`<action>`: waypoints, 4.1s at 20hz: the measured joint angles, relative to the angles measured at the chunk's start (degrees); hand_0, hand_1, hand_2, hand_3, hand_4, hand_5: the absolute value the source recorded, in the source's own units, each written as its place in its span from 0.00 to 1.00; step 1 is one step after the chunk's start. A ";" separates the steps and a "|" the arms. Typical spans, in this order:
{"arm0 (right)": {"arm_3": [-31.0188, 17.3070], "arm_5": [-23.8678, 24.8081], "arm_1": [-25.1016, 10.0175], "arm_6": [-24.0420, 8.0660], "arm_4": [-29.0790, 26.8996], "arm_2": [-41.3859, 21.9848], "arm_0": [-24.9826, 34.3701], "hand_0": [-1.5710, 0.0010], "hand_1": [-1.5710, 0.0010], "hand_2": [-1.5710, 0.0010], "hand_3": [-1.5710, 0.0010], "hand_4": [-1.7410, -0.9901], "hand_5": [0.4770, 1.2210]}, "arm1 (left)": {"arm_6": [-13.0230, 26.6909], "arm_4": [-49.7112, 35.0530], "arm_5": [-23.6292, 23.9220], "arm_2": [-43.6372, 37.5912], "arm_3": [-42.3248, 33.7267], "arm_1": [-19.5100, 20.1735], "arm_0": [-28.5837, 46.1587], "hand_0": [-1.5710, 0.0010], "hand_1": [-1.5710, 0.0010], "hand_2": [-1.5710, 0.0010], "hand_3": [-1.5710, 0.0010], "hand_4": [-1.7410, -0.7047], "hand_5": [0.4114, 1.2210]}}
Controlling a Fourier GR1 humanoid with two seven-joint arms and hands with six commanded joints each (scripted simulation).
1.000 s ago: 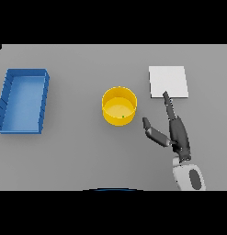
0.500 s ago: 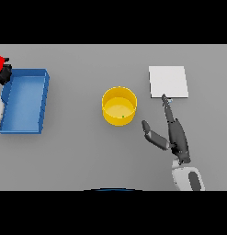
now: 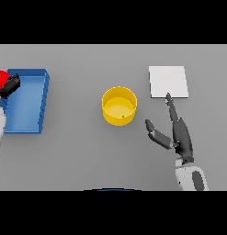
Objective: Pick up the red beaker and tilt it to pour out 1 green nut into yellow bowl. Pick up the yellow bowl and place it on the metallic measuring scale.
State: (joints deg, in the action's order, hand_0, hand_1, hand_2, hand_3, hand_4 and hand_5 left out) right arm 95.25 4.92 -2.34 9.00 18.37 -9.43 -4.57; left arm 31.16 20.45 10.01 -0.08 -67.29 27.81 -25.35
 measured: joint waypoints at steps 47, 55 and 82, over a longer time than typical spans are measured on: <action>-31.04 -31.48 -15.59 1.50 32.73 -30.66 46.75 1.00 1.00 1.00 1.00 0.64 0.35 | -5.30 0.20 -4.99 2.39 -0.13 2.65 1.12 1.00 1.00 1.00 1.00 0.96 0.36; -35.50 -35.65 -13.97 -1.01 31.40 -30.07 47.69 0.98 0.98 0.95 0.91 0.58 0.44 | -6.73 0.00 -4.78 1.83 1.52 2.97 0.92 1.00 1.00 1.00 1.00 0.96 0.36; -24.37 -41.44 -20.33 -4.20 26.78 -25.48 48.99 0.00 0.00 0.09 0.20 0.00 1.00 | -7.00 0.49 -5.33 2.29 0.60 3.64 0.75 1.00 1.00 1.00 1.00 0.97 0.35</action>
State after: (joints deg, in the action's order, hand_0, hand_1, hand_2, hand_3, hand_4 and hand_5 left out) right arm 70.88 -36.52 -22.67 4.80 45.15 -34.91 44.42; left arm 24.16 20.94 4.67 2.21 -66.70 31.45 -24.59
